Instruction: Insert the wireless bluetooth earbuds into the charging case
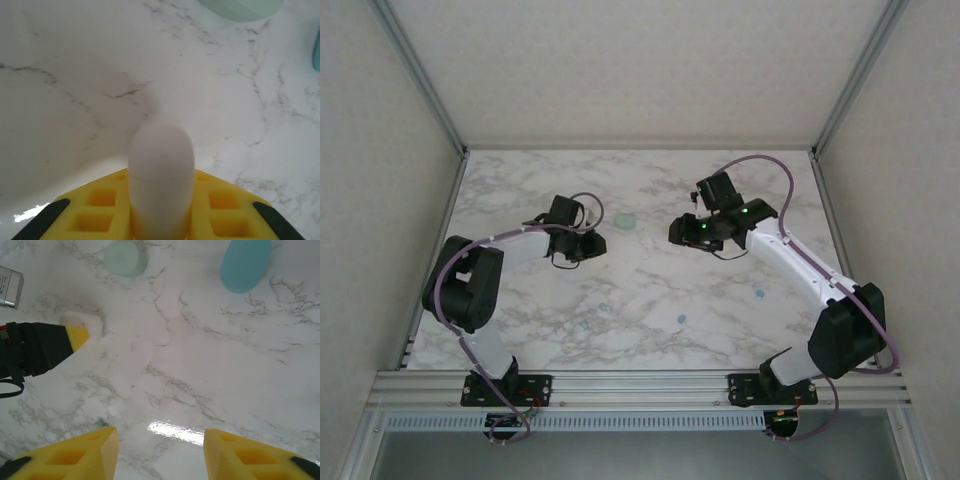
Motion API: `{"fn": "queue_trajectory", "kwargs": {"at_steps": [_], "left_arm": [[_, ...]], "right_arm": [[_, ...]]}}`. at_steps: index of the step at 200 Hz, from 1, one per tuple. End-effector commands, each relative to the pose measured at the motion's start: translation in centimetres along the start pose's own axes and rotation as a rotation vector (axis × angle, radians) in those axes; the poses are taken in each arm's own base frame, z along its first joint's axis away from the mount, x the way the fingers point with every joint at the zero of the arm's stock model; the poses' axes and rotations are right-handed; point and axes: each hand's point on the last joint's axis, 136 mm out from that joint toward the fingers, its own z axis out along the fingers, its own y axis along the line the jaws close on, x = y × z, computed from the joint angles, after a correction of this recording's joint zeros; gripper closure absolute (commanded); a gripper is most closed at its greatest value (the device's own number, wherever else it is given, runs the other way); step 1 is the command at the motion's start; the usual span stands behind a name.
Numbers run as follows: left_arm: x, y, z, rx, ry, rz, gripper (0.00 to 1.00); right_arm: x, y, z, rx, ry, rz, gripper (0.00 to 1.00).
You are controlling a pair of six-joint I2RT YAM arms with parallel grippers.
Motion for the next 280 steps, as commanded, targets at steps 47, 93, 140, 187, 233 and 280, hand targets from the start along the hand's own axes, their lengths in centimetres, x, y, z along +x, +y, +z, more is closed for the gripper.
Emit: {"fn": "queue_trajectory", "kwargs": {"at_steps": [47,93,140,187,233,280], "left_arm": [[-0.8,2.4,-0.2,-0.062,-0.001,-0.072,0.56],[-0.8,3.7,-1.4,-0.136,-0.024,-0.052,0.47],[-1.1,3.6,-3.9,-0.169,-0.081,-0.032,0.33],[-2.1,1.9,-8.9,-0.16,-0.217,0.02,0.27],[-2.8,0.4,-13.5,-0.142,-0.355,0.049,0.26],[-3.2,-0.7,-17.4,-0.122,-0.476,0.069,0.25]], "right_arm": [[-1.0,-2.1,1.4,0.124,-0.005,-0.044,0.48],[-2.7,-5.1,3.8,0.284,0.024,-0.046,0.42],[-4.5,-6.1,8.5,0.304,0.071,0.01,0.35],[-6.3,-6.6,11.2,0.36,0.104,0.02,0.3],[-7.0,-8.1,13.4,0.439,0.117,0.022,0.33],[-6.7,-8.7,15.2,0.449,0.16,0.012,0.41]]}}
